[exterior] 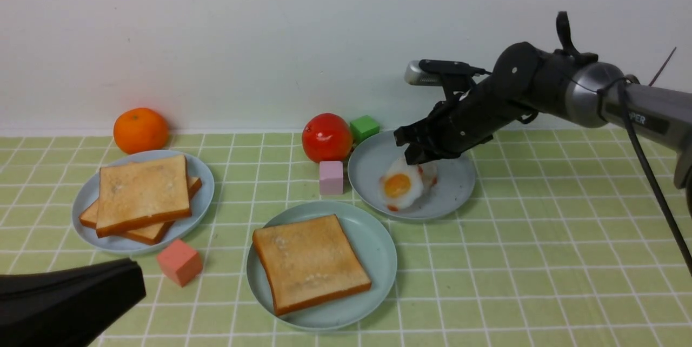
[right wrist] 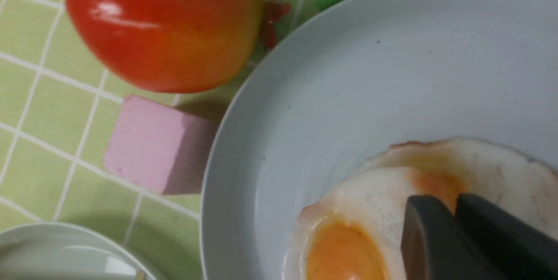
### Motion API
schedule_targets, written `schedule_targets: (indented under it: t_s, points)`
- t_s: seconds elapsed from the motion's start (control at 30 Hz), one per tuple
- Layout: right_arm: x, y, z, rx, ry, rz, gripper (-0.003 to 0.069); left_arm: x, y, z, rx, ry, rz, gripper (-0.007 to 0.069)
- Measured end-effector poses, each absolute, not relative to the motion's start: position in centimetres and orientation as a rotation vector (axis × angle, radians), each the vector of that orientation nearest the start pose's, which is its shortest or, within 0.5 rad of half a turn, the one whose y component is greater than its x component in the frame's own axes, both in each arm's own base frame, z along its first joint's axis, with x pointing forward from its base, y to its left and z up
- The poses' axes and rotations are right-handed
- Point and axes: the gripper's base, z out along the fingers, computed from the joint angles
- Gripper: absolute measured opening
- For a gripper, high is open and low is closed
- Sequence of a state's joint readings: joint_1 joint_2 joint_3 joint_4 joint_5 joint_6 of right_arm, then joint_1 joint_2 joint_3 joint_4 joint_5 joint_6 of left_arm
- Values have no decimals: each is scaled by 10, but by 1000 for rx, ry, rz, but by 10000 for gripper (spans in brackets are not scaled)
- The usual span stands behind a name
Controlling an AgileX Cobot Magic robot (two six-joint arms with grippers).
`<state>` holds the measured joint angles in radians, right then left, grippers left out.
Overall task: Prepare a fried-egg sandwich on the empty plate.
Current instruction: Use the right arm to grab a fried egg, then use the right arm to place the fried egg on the slice of bread in the middle
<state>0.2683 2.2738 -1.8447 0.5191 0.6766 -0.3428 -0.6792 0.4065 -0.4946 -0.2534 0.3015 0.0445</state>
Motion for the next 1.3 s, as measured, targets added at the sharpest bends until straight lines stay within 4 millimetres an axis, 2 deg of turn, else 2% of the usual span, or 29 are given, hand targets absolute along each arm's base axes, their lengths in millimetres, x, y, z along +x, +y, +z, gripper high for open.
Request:
schedule_targets:
  t_s: [0.27, 0.4, 0.43, 0.47, 0.67, 0.7, 0.73, 0.87, 0.9, 0.93, 1.0, 1.03, 1.1, 1.17, 1.3]
  points:
    - [474, 161, 193, -395, 2518, 551, 69, 65, -61, 325, 471, 1675, -714, -10]
    - [467, 160, 220, -434, 2481, 554, 69, 65, -61, 325, 475, 1677, -710, -5]
    - [466, 160, 221, -436, 2479, 554, 69, 65, -61, 325, 475, 1677, -710, -5]
    - [462, 159, 235, -456, 2461, 556, 69, 65, -61, 324, 484, 1684, -701, -5]
    - [441, 158, 280, -497, 2422, 612, 69, 65, -60, 320, 532, 1707, -642, -3]
    - [441, 158, 280, -497, 2422, 612, 69, 65, -60, 320, 533, 1708, -642, -3]
    - [430, 160, 287, -521, 2423, 676, 69, 65, -60, 319, 549, 1713, -619, -3]
    - [404, 172, 281, -560, 2423, 827, 69, 66, -59, 316, 578, 1725, -579, -3]
    - [392, 180, 272, -578, 2430, 888, 69, 66, -58, 316, 586, 1729, -567, -3]
    - [391, 182, 270, -579, 2431, 899, 69, 66, -58, 316, 587, 1728, -566, -3]
    - [374, 201, 252, -605, 2405, 1013, 69, 66, -58, 315, 594, 1727, -552, -3]
    - [374, 201, 252, -605, 2405, 1013, 69, 66, -58, 315, 595, 1728, -552, -3]
    - [365, 219, 240, -591, 2376, 1079, 69, 66, -58, 315, 597, 1727, -547, -3]
    - [365, 224, 237, -573, 2365, 1098, 69, 66, -58, 315, 598, 1727, -546, -3]
    - [372, 232, 220, -485, 2375, 1132, 69, 66, -58, 315, 599, 1726, -543, -3]
